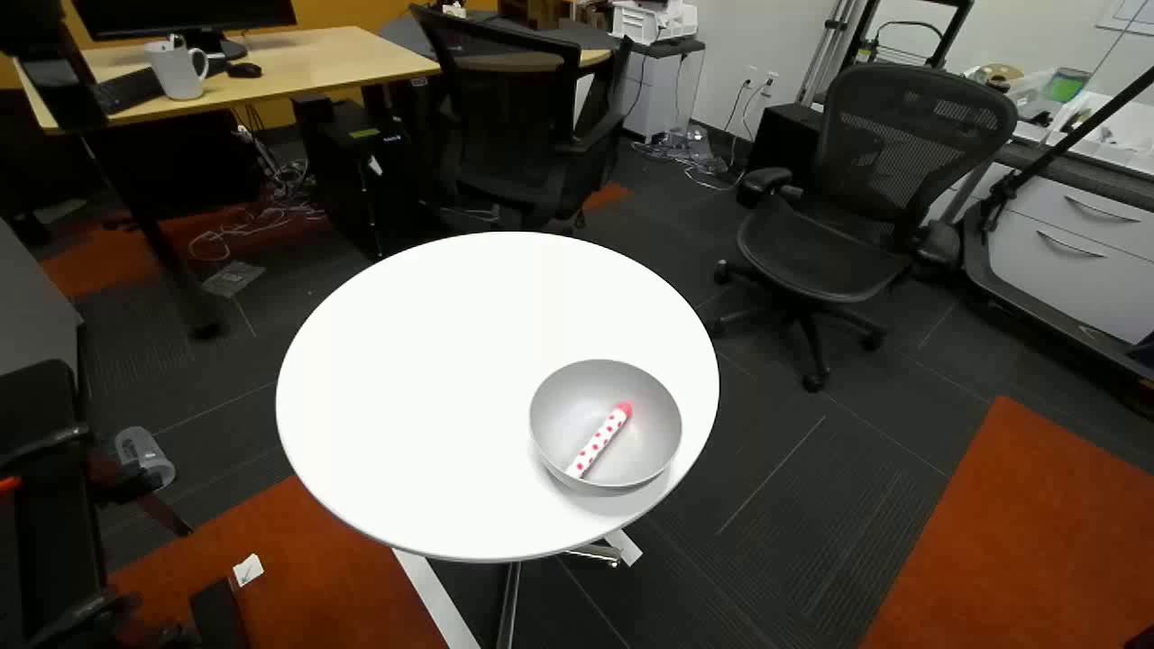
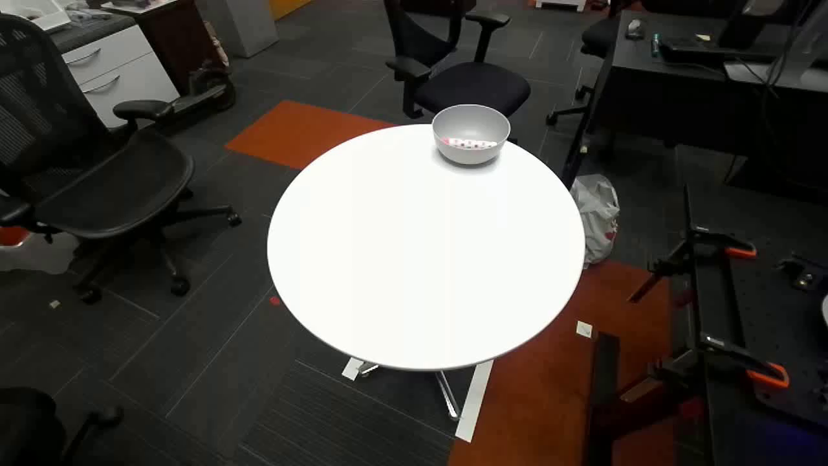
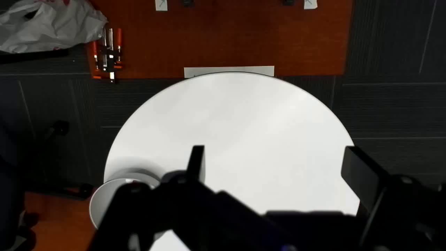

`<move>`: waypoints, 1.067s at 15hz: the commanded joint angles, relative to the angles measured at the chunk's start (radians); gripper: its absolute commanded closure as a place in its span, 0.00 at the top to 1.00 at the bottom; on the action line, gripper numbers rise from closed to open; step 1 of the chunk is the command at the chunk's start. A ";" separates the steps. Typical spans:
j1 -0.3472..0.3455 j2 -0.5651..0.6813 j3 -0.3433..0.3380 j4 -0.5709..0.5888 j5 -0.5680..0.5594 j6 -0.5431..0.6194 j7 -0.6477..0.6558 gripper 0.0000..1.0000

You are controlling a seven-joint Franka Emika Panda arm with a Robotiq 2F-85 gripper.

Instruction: Pick up the marker in the bowl and put it on the table.

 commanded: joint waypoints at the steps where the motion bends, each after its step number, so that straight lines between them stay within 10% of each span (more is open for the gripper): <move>1: -0.006 0.000 0.005 0.002 0.003 -0.002 -0.003 1.00; 16: -0.028 0.053 -0.006 0.042 -0.040 0.030 -0.017 1.00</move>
